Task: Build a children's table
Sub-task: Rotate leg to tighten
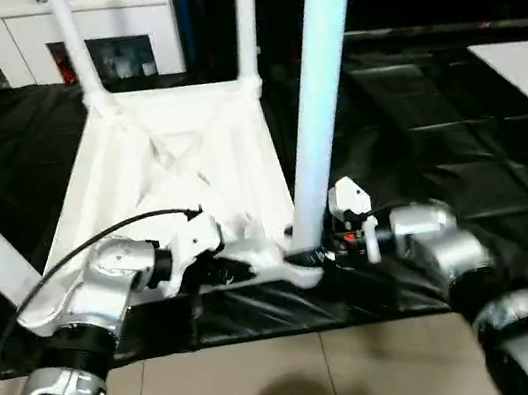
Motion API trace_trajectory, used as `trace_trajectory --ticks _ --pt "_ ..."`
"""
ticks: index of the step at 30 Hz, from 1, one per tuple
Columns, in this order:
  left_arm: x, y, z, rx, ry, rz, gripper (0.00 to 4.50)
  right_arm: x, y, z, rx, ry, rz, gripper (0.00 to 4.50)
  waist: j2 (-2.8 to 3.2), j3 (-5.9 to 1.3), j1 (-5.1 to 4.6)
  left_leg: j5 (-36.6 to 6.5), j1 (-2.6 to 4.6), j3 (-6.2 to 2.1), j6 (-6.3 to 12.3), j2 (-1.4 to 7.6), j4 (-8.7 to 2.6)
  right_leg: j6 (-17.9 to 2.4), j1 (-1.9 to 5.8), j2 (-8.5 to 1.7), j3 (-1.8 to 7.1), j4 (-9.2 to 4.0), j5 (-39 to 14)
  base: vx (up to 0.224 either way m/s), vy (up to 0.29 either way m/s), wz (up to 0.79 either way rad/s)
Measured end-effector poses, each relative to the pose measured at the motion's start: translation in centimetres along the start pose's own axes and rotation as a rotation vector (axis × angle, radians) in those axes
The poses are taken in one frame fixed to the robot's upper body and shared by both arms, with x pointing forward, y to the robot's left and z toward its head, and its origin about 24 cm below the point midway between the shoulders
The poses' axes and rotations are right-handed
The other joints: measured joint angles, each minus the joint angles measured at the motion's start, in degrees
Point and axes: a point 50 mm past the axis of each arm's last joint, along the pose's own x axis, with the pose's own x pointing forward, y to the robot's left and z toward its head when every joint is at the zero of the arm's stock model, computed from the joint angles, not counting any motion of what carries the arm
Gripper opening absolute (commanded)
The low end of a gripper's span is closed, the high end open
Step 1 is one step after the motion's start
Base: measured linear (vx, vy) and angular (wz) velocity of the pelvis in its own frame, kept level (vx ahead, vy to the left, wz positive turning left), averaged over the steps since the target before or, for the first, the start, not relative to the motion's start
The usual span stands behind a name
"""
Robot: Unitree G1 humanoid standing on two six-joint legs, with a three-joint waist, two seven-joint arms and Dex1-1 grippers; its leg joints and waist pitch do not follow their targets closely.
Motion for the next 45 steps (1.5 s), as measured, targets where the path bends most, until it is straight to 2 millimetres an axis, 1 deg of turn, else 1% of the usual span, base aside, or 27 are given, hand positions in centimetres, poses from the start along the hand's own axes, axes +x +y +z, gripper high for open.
trace_trajectory --ticks 5,6,8,10,12,14,15,16,18,19,20,21,22,24,27,29,30,33,34,35,37,39,40,42,44,45 --pt "1.5 -0.3 0.4 -0.052 -0.012 0.092 0.0 1.0 -0.4 -0.3 0.058 -0.042 -0.226 2.04 0.02 0.0 -1.23 0.0 0.16 -0.13 0.0 -0.07 -0.06 0.07 0.0 0.0 -0.01 -0.33 -0.04 0.0 0.0 0.0" --pt "1.8 -0.3 0.4 -0.063 -0.01 0.124 0.0 1.6 -0.3 -0.4 0.08 -0.054 -0.299 2.03 0.03 -0.01 -1.57 0.0 0.26 -0.13 0.0 -0.09 -0.06 0.08 0.0 0.0 0.01 -0.33 -0.04 0.0 0.0 0.0" --pt "2.3 -0.2 0.6 -0.08 -0.011 0.165 0.0 2.4 -0.4 -0.2 0.102 -0.062 -0.397 2.02 0.09 -0.01 -1.72 -0.01 0.45 -0.2 -0.01 -0.11 -0.08 0.09 0.0 0.0 -0.01 -0.42 -0.05 0.0 0.0 0.0" --pt "2.7 -0.2 0.7 -0.085 -0.009 0.211 0.0 3.6 -0.4 0.2 0.128 -0.064 -0.507 2.01 0.26 -0.04 -2.03 -0.01 0.5 -0.38 -0.01 -0.13 -0.25 0.1 -0.02 0.01 -0.2 -0.82 -0.06 0.0 0.0 0.0" --pt "2.8 -0.1 0.7 -0.086 -0.009 0.224 0.0 4.0 -0.3 0.2 0.138 -0.06 -0.537 2.01 0.37 -0.08 -2.06 -0.01 0.49 -0.43 -0.01 -0.13 -0.51 0.1 -0.03 0.0 -0.38 -1.25 -0.06 0.0 0.0 0.0" --pt "2.8 -0.1 0.7 -0.083 -0.007 0.224 0.0 4.0 -0.3 0.3 0.136 -0.06 -0.536 2.01 0.37 -0.09 -2.11 -0.01 0.5 -0.4 -0.01 -0.15 -0.49 0.1 -0.03 0.0 -0.33 -1.26 -0.06 0.0 0.0 0.0" --pt "2.8 -0.1 0.7 -0.081 -0.007 0.222 0.0 4.0 -0.3 0.3 0.132 -0.063 -0.535 2.56 0.34 -0.1 -2.1 -0.01 0.5 -0.39 0.0 -0.15 -0.49 0.1 -0.04 0.0 -0.32 -1.26 -0.06 0.0 0.0 0.0" --pt "2.8 -0.1 0.7 -0.078 -0.007 0.219 0.0 3.9 -0.3 0.3 0.129 -0.067 -0.534 2.7 0.34 -0.1 -2.07 -0.01 0.49 -0.39 -0.01 -0.15 -0.5 0.09 -0.05 0.0 -0.32 -1.26 -0.06 0.0 0.0 0.0" --pt "2.6 -0.2 0.7 -0.071 -0.008 0.211 0.0 3.8 -0.2 0.3 0.124 -0.081 -0.509 2.7 0.37 -0.08 -2.0 -0.01 0.48 -0.38 -0.01 -0.14 -0.54 0.09 -0.07 0.0 -0.32 -1.25 -0.05 0.0 0.0 0.0" --pt "2.6 -0.2 0.8 -0.067 -0.01 0.209 0.0 3.8 -0.1 0.3 0.121 -0.085 -0.499 2.81 0.38 -0.08 -1.94 -0.02 0.48 -0.37 -0.01 -0.14 -0.57 0.08 -0.09 0.0 -0.32 -1.24 -0.04 0.0 0.0 0.0" --pt "2.5 -0.3 0.8 -0.062 -0.012 0.203 0.0 3.7 -0.2 0.3 0.115 -0.086 -0.494 2.81 0.4 -0.07 -1.83 -0.01 0.48 -0.35 -0.01 -0.14 -0.6 0.0 -0.09 0.0 -0.32 -1.22 0.03 0.0 0.0 0.0" --pt "2.5 -0.4 0.8 -0.056 -0.014 0.196 0.0 3.6 -0.2 0.3 0.103 -0.084 -0.483 3.02 0.4 -0.07 -1.71 -0.01 0.48 -0.33 -0.01 -0.14 -0.6 -0.01 -0.1 0.0 -0.3 -1.18 0.25 0.0 0.0 0.0" --pt "2.5 -0.4 0.9 -0.045 -0.016 0.19 0.0 3.4 -0.3 0.3 0.088 -0.08 -0.469 3.02 0.4 -0.08 -1.6 -0.01 0.49 -0.31 -0.01 -0.14 -0.59 0.0 -0.1 0.0 -0.27 -1.14 0.43 0.0 0.0 0.0" --pt "2.3 -0.5 0.9 -0.007 -0.026 0.164 0.0 2.3 -0.3 0.1 0.035 -0.07 -0.378 3.02 0.52 -0.04 -1.4 -0.02 0.47 -0.28 -0.01 -0.11 -0.64 0.11 -0.11 0.01 -0.26 -1.06 0.69 0.0 0.0 0.0" --pt "1.9 -0.7 0.8 0.04 -0.038 0.115 0.0 1.3 -0.2 0.1 0.008 -0.066 -0.273 3.02 0.78 -0.07 -0.89 -0.02 0.46 -0.21 -0.01 0.0 -0.91 -0.03 -0.19 0.08 -0.25 -0.95 0.91 0.039 -0.019 0.09" --pt "1.6 -0.8 0.8 0.063 -0.047 0.056 0.0 -0.1 -0.1 0.0 -0.016 -0.055 -0.181 3.02 0.93 -0.06 -0.09 0.0 0.35 -0.13 0.0 0.05 -1.0 -0.02 -0.25 0.11 -0.25 -0.95 0.72 0.065 -0.025 0.12" --pt "1.4 -0.9 0.8 0.071 -0.052 0.02 0.0 -1.0 0.0 0.0 -0.019 -0.048 -0.122 3.02 1.15 -0.09 0.26 0.01 0.23 -0.14 0.02 0.05 -0.92 -0.01 -0.23 0.11 -0.25 -0.93 0.58 0.061 0.004 0.02" --pt "1.2 -1.0 0.9 0.118 -0.054 -0.036 0.0 -3.3 -0.2 0.0 -0.004 -0.029 -0.025 3.02 1.25 -0.08 0.58 0.05 -0.12 -0.12 0.54 0.03 -0.61 -0.03 -0.29 0.05 -0.24 -1.03 0.48 0.039 0.007 0.02" --pt "1.0 -0.8 1.0 0.13 -0.053 -0.045 0.0 -4.1 -0.2 0.0 0.0 -0.02 -0.004 3.02 1.23 -0.07 0.78 -0.03 -0.39 -0.11 0.66 0.02 -0.4 -0.03 -0.36 0.02 -0.25 -1.02 0.48 0.0 0.0 0.0" --pt "1.0 -0.8 1.1 0.142 -0.051 -0.065 0.0 -5.0 -0.2 0.0 0.003 -0.007 0.019 3.02 1.2 -0.05 1.08 -0.06 -0.51 -0.09 0.73 0.01 -0.28 -0.03 -0.45 -0.04 -0.25 -1.02 0.49 0.0 0.0 0.0" --pt "0.9 -0.8 1.0 0.155 -0.051 -0.097 0.0 -6.8 -0.3 -0.1 0.022 0.024 0.061 3.02 1.25 0.01 1.35 -0.2 -0.61 -0.02 0.91 0.02 0.03 -0.04 -0.48 -0.1 -0.22 -0.99 0.49 0.0 0.0 0.0" --pt "0.5 -0.6 0.8 0.162 -0.05 -0.114 0.0 -8.3 -0.3 -0.1 0.046 0.046 0.093 3.02 1.25 0.02 1.56 -0.2 -0.56 0.05 0.9 0.02 0.09 -0.01 -0.47 -0.12 -0.16 -0.92 0.53 0.0 0.0 0.0" --pt "0.4 -0.5 0.8 0.162 -0.046 -0.121 0.0 -8.9 -0.4 0.0 0.048 0.056 0.101 3.02 1.24 0.03 1.6 -0.19 -0.54 0.05 0.89 0.03 0.11 0.0 -0.47 -0.12 -0.16 -0.88 0.55 0.0 0.0 0.0" --pt "0.3 -0.3 0.7 0.165 -0.044 -0.133 0.0 -10.3 -0.6 0.6 0.04 0.065 0.095 3.02 1.48 0.19 1.62 -0.31 -0.49 0.06 0.66 0.05 0.16 0.08 -0.43 -0.12 -0.14 -0.85 0.61 0.0 0.0 0.0" --pt "0.2 -0.2 0.6 0.165 -0.045 -0.135 0.0 -11.0 -0.8 0.9 0.043 0.053 0.078 3.02 1.53 0.22 1.52 -0.36 -0.55 0.09 0.56 0.05 0.15 0.13 -0.43 -0.1 -0.06 -0.8 0.64 0.0 0.0 0.0" --pt "0.1 -0.2 0.6 0.165 -0.045 -0.14 0.0 -11.3 -1.1 1.3 0.047 0.032 0.047 3.02 1.64 0.26 1.54 -0.36 -0.51 0.09 0.55 0.06 0.15 0.13 -0.42 -0.09 -0.06 -0.81 0.64 0.0 0.0 0.0"
